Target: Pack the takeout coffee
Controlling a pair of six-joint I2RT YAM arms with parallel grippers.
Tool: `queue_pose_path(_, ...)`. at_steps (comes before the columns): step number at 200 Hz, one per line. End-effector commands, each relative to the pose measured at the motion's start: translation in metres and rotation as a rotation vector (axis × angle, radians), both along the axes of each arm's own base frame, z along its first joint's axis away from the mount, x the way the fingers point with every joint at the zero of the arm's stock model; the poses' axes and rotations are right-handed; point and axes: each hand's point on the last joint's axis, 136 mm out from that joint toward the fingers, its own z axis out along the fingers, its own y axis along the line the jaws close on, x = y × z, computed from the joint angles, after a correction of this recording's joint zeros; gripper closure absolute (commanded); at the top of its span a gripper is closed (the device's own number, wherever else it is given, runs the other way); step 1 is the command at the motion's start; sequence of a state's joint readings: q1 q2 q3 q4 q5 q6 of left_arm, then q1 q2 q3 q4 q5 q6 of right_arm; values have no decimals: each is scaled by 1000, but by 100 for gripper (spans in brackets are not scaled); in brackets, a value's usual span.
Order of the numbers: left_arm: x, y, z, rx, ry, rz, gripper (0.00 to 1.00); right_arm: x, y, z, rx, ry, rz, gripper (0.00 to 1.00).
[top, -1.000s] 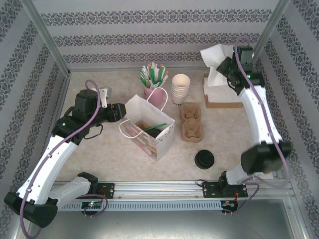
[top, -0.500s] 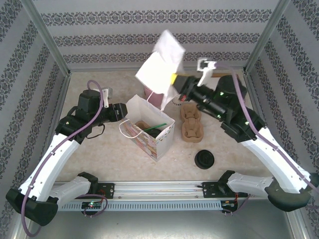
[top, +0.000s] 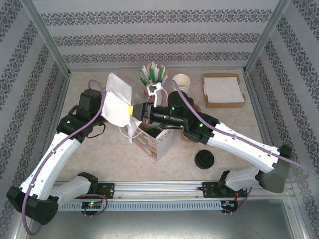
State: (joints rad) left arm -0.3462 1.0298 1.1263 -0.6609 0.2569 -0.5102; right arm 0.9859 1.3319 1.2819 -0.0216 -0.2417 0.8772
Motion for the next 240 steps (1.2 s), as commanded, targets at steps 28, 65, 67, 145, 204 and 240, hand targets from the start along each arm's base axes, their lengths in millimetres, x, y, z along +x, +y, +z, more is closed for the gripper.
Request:
queue_pose_path(28,5,-5,4,-1,3,-6,52,26,-21,-49,-15,197,-86,100)
queue_pose_path(65,6,-2,0,32,11,3,53,39,-48,-65,-79,209,-171,100)
queue_pose_path(67,6,-2,1,34,9,2,53,39,-49,-66,-87,205,-178,100)
queue_pose_path(145,6,-1,-8,48,30,0,53,49,-80,-94,-248,237,-294,100)
queue_pose_path(204,5,-1,-9,44,33,-1,53,55,-98,-98,-381,182,-355,100)
queue_pose_path(240,4,-1,-9,42,36,-2,53,55,-103,-106,-481,165,-357,100)
